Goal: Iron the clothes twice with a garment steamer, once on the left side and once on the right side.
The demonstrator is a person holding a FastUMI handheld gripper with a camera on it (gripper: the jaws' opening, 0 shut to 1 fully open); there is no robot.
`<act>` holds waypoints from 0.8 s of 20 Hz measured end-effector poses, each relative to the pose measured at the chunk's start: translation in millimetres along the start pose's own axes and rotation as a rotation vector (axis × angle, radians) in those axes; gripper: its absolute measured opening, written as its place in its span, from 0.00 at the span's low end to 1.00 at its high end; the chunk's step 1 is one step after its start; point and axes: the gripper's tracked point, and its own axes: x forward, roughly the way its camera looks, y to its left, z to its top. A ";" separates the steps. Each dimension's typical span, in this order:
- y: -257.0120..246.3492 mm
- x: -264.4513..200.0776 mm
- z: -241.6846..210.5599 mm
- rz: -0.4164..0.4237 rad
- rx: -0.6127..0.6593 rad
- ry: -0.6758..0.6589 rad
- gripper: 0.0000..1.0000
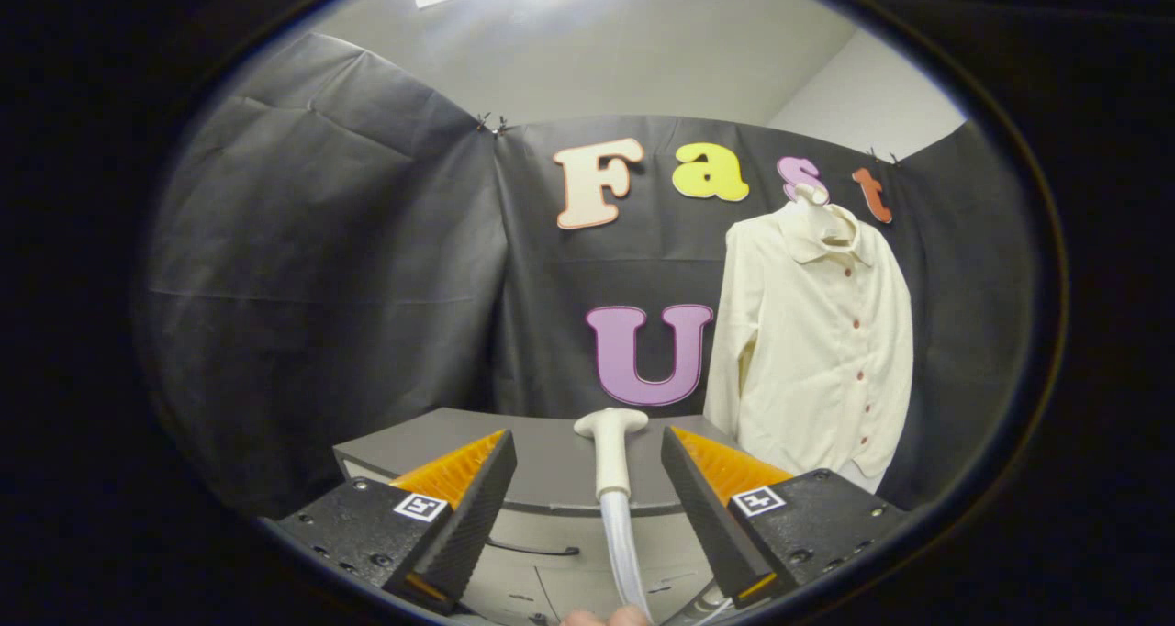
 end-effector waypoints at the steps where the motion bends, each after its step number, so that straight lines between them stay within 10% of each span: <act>1: -1.2 6.6 0.4 -0.006 -0.004 -0.003 0.97; 16: 8.3 65.2 -18.3 0.000 -0.020 0.024 0.97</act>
